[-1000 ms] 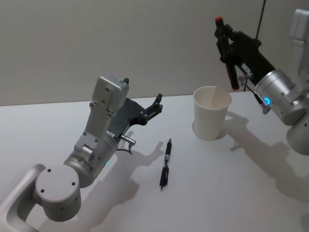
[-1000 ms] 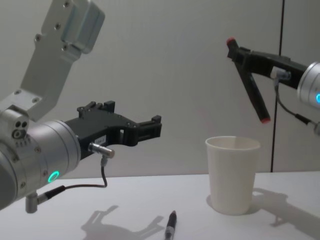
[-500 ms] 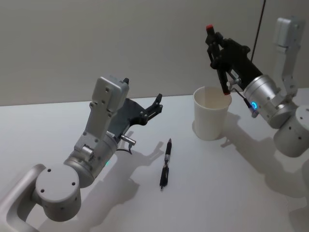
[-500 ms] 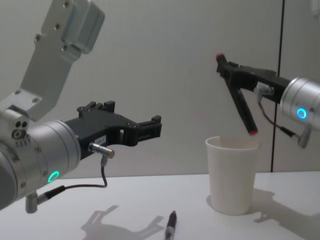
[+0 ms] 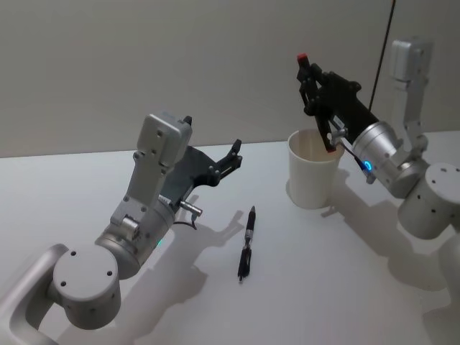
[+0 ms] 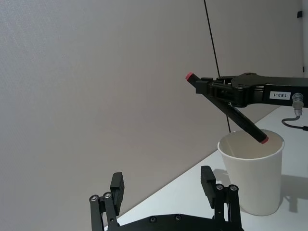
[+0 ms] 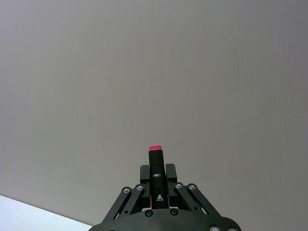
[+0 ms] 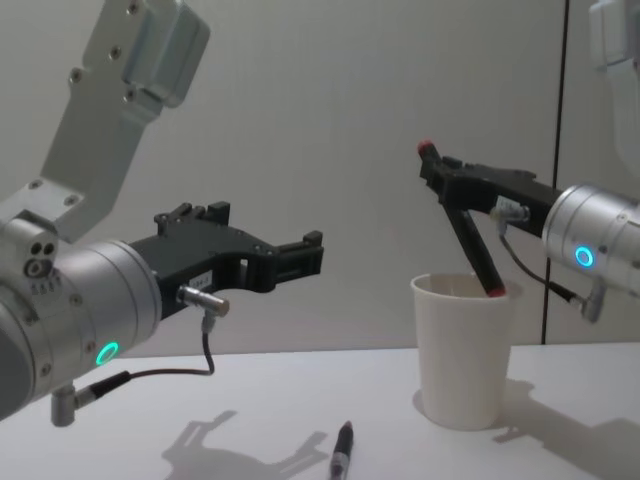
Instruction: Place the pen into the pen holder.
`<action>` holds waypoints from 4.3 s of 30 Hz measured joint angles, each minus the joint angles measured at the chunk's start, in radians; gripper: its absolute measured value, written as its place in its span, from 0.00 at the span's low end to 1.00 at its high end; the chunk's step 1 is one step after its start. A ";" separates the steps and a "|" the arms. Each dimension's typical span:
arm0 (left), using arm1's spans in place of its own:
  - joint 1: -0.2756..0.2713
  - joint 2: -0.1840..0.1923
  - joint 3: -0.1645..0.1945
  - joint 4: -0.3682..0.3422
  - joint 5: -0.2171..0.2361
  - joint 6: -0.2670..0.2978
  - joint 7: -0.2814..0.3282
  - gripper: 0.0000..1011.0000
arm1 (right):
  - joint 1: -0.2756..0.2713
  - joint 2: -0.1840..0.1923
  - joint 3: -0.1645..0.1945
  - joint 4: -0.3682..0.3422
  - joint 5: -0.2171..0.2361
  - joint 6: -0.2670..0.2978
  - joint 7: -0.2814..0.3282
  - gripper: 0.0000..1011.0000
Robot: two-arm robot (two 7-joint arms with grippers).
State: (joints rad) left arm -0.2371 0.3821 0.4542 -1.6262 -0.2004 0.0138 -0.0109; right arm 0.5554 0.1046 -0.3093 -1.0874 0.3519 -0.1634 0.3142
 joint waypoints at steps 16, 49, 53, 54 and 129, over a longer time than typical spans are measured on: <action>0.000 0.000 0.000 0.000 0.000 0.000 0.000 0.99 | 0.005 -0.006 -0.005 0.024 -0.012 -0.003 -0.002 0.18; 0.000 0.000 0.000 0.000 0.000 0.000 0.000 0.99 | 0.003 -0.003 -0.002 0.013 -0.017 -0.001 -0.002 0.99; 0.000 0.000 0.000 0.000 0.000 0.000 0.000 0.99 | -0.006 0.008 0.007 -0.024 -0.014 0.004 -0.001 0.99; 0.000 0.000 0.000 0.000 0.000 0.000 0.000 0.99 | -0.014 0.017 0.014 -0.052 -0.011 0.009 -0.002 0.99; 0.100 0.063 -0.010 -0.074 -0.152 0.103 -0.002 0.99 | -0.309 0.316 0.245 -0.556 0.147 0.226 -0.127 0.99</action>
State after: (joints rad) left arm -0.1368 0.4451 0.4447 -1.7007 -0.3527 0.1168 -0.0129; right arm 0.2466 0.4205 -0.0641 -1.6437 0.4984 0.0627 0.1873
